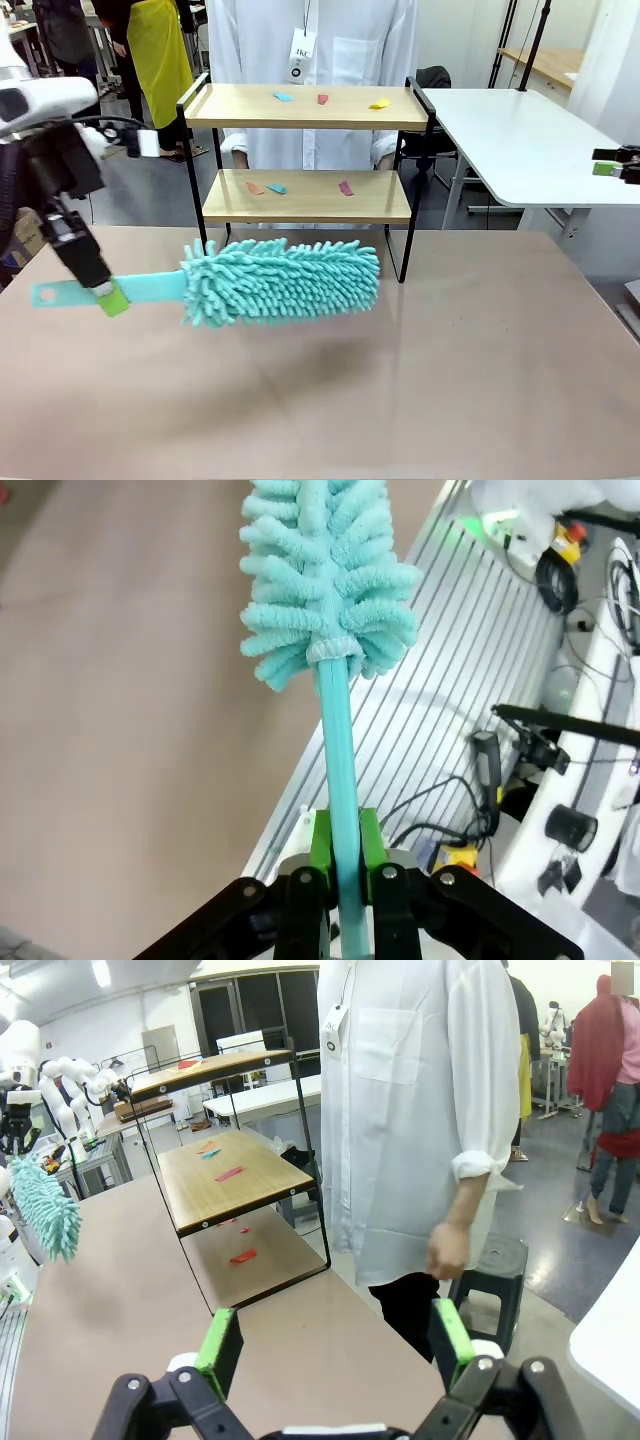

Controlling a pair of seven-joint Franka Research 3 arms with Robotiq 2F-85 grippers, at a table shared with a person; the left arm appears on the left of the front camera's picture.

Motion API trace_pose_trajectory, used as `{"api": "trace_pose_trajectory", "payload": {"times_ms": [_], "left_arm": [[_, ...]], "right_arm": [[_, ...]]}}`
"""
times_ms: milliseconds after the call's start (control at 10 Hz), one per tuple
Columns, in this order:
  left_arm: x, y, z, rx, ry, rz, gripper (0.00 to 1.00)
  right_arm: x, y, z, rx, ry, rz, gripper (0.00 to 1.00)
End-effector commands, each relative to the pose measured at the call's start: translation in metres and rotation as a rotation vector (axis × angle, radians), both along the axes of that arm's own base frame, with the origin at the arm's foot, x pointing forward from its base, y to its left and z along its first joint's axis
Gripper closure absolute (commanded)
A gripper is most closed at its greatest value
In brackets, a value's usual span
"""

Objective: Clean the shelf.
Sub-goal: Clean the specific section of the Shelf indicated by the human with the Duster.

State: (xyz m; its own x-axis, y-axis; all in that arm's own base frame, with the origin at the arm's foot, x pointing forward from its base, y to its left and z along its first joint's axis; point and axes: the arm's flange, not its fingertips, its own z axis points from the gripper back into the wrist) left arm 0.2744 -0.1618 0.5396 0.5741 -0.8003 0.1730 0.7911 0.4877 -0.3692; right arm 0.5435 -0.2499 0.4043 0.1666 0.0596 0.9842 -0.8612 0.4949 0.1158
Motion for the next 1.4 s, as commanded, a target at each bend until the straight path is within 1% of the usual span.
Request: {"api": "trace_pose_trajectory", "payload": {"times_ms": [0,100,300,400,500,700,800,900,1000,1100,1200,1300], "left_arm": [[-0.009,-0.041,-0.011,0.003,-0.021,0.099,0.87],[-0.010,-0.054,-0.017,-0.006,-0.024,0.172,0.87],[-0.013,-0.085,-0.037,-0.012,-0.039,0.258,0.87],[-0.008,-0.096,-0.046,-0.024,-0.042,0.286,0.87],[-0.004,-0.106,-0.056,-0.043,-0.029,0.318,0.87],[0.008,-0.125,-0.077,-0.053,-0.032,0.406,0.87],[0.010,-0.136,-0.089,-0.055,-0.050,0.469,0.87],[0.014,-0.145,-0.098,-0.083,-0.030,0.502,0.87],[0.018,-0.153,-0.106,-0.103,-0.041,0.544,0.87],[0.021,-0.159,-0.115,-0.108,-0.066,0.618,0.87],[0.030,-0.165,-0.123,-0.142,-0.049,0.664,0.87],[0.035,-0.173,-0.133,-0.144,-0.030,0.697,0.87]], "right_arm": [[0.000,0.002,0.003,0.000,-0.005,0.002,0.00],[0.000,0.002,0.003,0.000,-0.005,0.002,0.00],[0.000,0.002,0.003,0.000,-0.005,0.002,0.00],[0.000,0.002,0.003,0.000,-0.005,0.002,0.00],[0.000,0.002,0.003,0.000,-0.005,0.002,0.00],[0.000,0.002,0.003,0.000,-0.005,0.002,0.00],[0.000,0.002,0.003,0.000,-0.005,0.002,0.00],[0.000,0.002,0.003,0.000,-0.005,0.002,0.00],[0.000,0.002,0.003,0.000,-0.005,0.002,0.00],[0.000,0.002,0.003,0.000,-0.005,0.002,0.00],[0.000,0.002,0.003,0.000,-0.005,0.002,0.00],[0.000,0.002,0.003,0.000,-0.005,0.002,0.00]]}}
